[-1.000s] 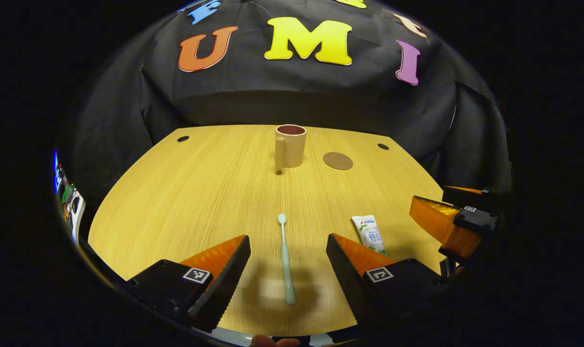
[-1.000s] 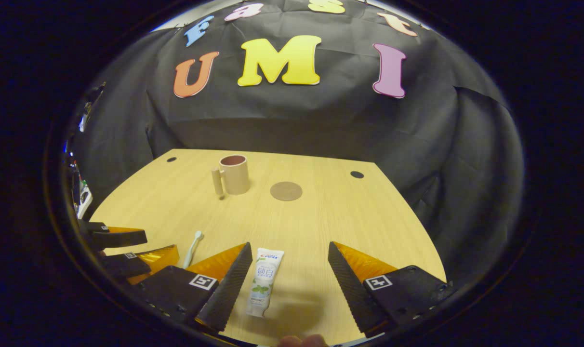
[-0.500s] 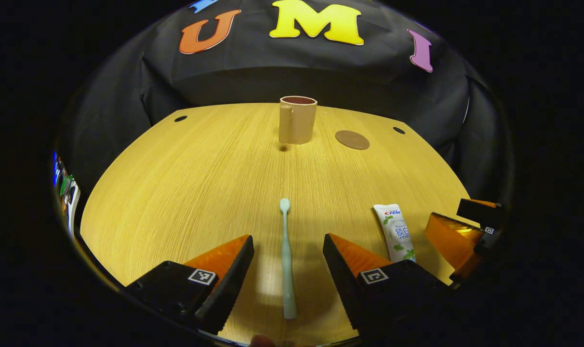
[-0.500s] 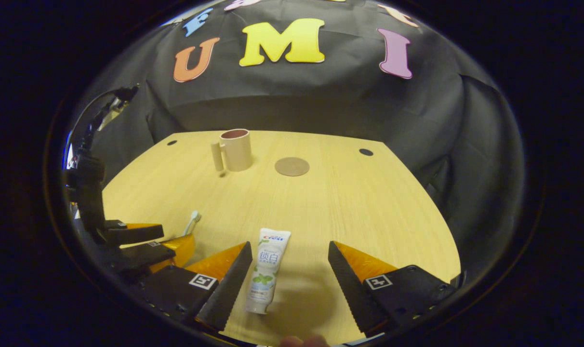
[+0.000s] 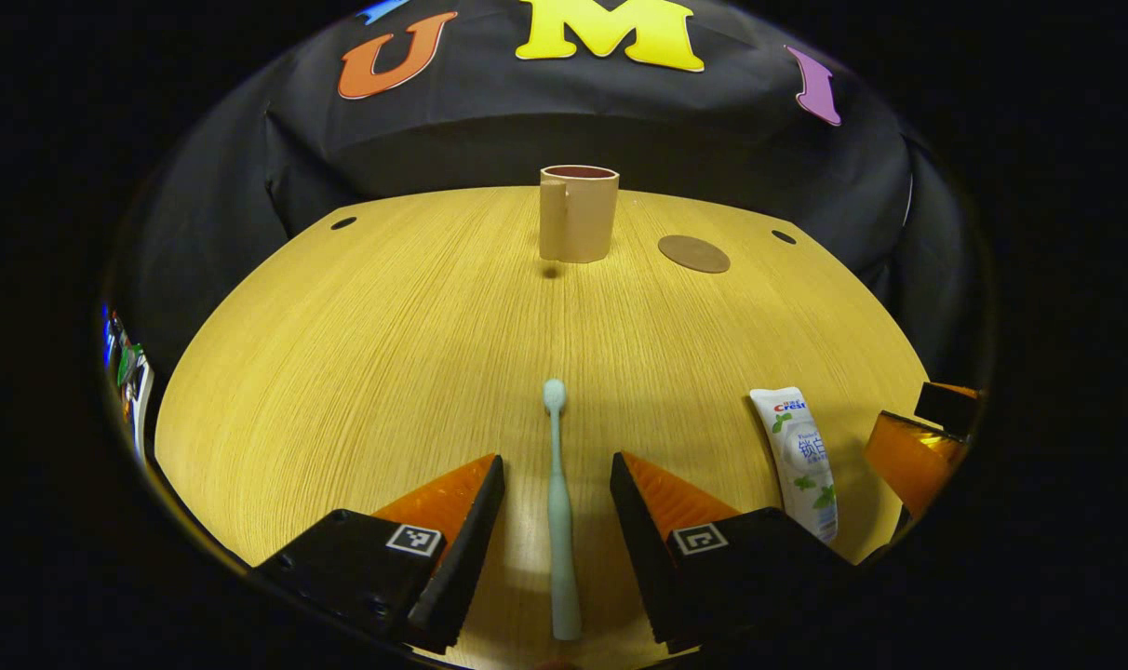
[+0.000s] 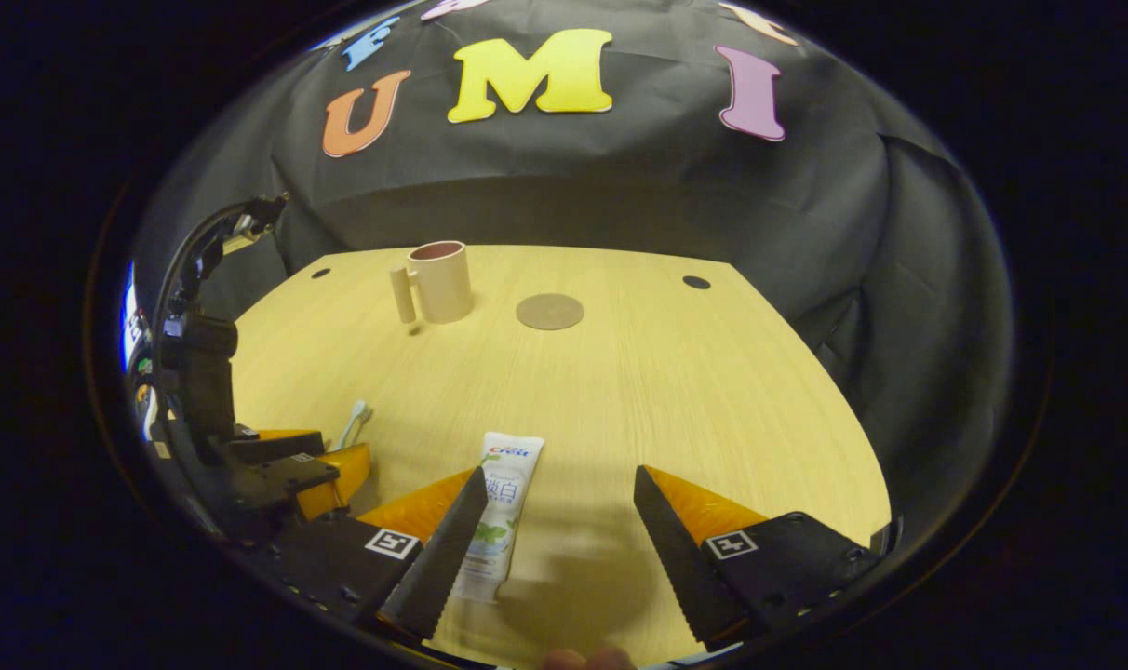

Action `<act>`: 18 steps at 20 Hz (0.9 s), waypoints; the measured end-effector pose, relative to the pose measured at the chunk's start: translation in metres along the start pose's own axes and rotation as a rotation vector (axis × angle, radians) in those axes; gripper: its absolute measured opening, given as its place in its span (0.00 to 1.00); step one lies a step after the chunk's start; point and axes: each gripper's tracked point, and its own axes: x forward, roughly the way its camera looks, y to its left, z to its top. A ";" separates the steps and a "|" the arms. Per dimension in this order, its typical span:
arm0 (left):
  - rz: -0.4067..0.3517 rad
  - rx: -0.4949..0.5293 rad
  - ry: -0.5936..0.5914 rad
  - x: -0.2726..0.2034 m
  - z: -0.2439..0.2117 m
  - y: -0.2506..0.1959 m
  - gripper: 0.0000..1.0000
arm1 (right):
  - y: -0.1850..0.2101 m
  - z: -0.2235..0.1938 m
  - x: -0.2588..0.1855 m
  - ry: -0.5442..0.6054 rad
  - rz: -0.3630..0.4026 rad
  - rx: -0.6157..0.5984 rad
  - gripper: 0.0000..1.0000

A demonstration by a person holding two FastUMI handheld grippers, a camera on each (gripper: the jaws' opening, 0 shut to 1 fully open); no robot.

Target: Put the toothbrush and toothpaste on the desktop into the cup, then pick up the cup and place it on the coaster on the desktop.

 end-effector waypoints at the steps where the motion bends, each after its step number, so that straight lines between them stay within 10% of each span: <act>1: 0.001 0.003 -0.001 0.000 0.000 0.000 0.73 | 0.001 -0.001 0.000 0.000 0.001 -0.001 0.96; 7: 0.007 0.014 0.000 0.004 0.003 0.001 0.59 | 0.004 -0.006 0.001 0.014 0.007 -0.002 0.96; 12: 0.038 0.012 -0.004 0.004 0.003 0.009 0.20 | 0.006 -0.008 -0.001 0.015 0.009 -0.009 0.96; 18: 0.040 0.027 0.009 0.004 0.004 0.007 0.09 | 0.007 -0.006 -0.001 0.009 0.010 -0.016 0.96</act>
